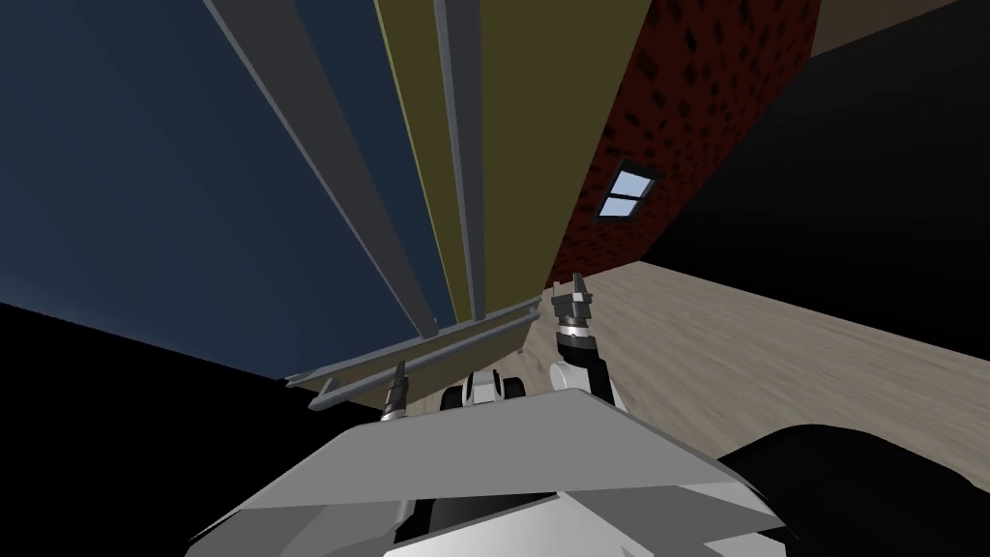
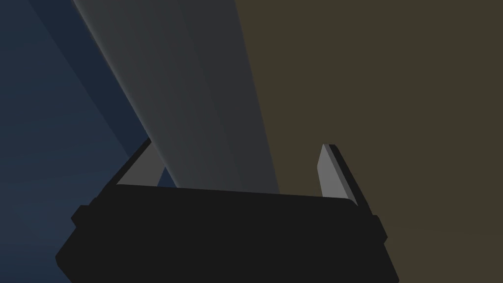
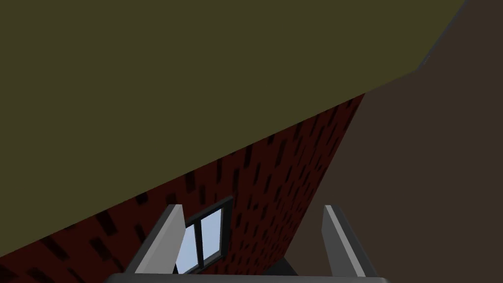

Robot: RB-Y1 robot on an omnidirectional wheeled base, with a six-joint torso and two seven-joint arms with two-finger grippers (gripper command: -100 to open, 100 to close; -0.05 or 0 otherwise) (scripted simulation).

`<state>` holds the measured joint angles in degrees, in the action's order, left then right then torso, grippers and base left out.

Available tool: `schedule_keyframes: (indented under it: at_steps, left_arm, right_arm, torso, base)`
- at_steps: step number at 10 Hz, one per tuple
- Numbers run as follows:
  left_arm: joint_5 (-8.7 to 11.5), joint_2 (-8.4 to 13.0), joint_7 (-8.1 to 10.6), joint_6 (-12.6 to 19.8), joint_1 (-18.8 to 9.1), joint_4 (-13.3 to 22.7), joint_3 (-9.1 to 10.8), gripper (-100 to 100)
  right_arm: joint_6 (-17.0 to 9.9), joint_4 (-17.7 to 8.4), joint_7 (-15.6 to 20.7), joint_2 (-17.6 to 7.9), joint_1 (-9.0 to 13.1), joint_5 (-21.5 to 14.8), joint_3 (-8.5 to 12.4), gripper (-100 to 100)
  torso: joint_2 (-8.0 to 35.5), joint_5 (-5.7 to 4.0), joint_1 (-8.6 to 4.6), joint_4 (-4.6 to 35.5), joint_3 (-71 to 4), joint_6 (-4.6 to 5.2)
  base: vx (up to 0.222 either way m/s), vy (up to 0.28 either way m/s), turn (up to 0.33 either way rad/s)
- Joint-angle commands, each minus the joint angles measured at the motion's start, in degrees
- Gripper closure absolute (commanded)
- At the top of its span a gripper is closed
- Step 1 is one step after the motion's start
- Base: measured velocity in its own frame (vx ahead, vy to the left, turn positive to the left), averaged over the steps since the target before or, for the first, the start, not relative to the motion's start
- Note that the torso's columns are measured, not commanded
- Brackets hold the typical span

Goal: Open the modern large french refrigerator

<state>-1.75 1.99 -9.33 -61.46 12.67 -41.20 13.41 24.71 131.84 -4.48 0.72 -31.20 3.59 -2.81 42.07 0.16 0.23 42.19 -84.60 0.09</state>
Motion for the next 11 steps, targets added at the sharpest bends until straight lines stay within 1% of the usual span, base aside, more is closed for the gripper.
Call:
schedule_keyframes:
  at_steps: [1, 2, 3, 4, 5, 7, 8, 9, 10, 11]
  left_arm:
    - [3.93, 2.21, -0.80, 0.75, -3.56, 4.46, 3.66, -100]
    - [5.45, 3.23, -0.91, 0.89, -4.89, 6.08, 5.06, -100]
    - [5.45, 3.23, -0.91, 0.89, -4.89, 6.08, 5.06, -100]
    - [5.45, 3.23, -0.91, 0.89, -4.89, 6.08, 5.06, -100]
    - [6.96, 4.24, -1.03, 1.03, -6.23, 7.69, 6.46, -100]
    - [9.99, 6.27, -1.26, 1.32, -8.90, 10.91, 9.26, -100]
    - [9.99, 6.27, -1.26, 1.32, -8.90, 9.42, 9.26, -100]
    - [9.99, 6.27, -1.26, 1.32, -8.90, 10.67, 9.26, -100]
    - [11.51, 7.29, -1.37, 1.46, -10.24, 12.52, 10.66, -100]
    - [10.80, 6.82, -1.28, 1.06, -9.57, 11.95, 10.02, -100]
  right_arm:
    - [0.00, 0.00, 0.00, 0.00, 0.00, 0.00, 0.00, 0]
    - [0.00, 0.00, 0.00, -0.01, 0.00, 0.00, 0.01, 0]
    - [0.00, 0.00, 0.00, -0.01, -0.01, 0.00, 0.01, 0]
    - [0.00, 0.00, 0.00, -0.01, -0.03, 0.00, 0.02, 0]
    - [0.01, 0.01, 0.00, -0.01, -0.04, 0.00, 0.02, 0]
    - [0.00, 0.00, 0.00, -0.01, -0.01, 0.00, 0.01, 0]
    - [0.00, 0.00, 0.00, -0.01, -0.01, 0.00, 0.01, 0]
    - [0.00, 0.00, 0.00, -0.01, -0.03, 0.00, 0.02, 0]
    - [0.00, 0.00, 0.00, -0.02, -0.04, 0.00, 0.03, 0]
    - [0.00, 0.00, 0.00, -0.01, -0.02, 0.00, 0.02, 0]
  torso:
    - [-0.10, 0.05, 0.16, -0.04, -0.04, -0.01]
    - [-0.23, 0.07, 0.19, -0.06, -0.12, 0.01]
    - [-0.13, -0.03, 0.02, -0.03, -0.14, -0.05]
    - [-0.12, -0.09, -0.07, -0.05, -0.14, -0.20]
    - [-0.13, -0.09, -0.03, -0.07, -0.15, -0.22]
    - [0.09, -0.02, 0.01, 0.09, 0.06, 0.10]
    - [0.18, -0.09, -0.13, 0.19, 0.10, 0.17]
    - [0.05, -0.15, -0.14, 0.12, -0.02, 0.00]
    - [-0.08, -0.13, -0.11, 0.03, -0.14, -0.09]
    - [-0.02, -0.09, -0.16, 0.06, -0.06, 0.07]
  base:
    - [-0.136, -0.030, -0.428]
    - [-0.132, -0.042, -0.445]
    - [-0.073, -0.038, -0.086]
    - [-0.008, -0.021, 0.076]
    - [-0.031, -0.032, -0.226]
    - [-0.115, -0.061, -0.434]
    - [-0.090, -0.046, -0.113]
    - [-0.023, -0.011, 0.038]
    - [-0.042, -0.025, -0.243]
    - [-0.035, -0.015, -0.055]
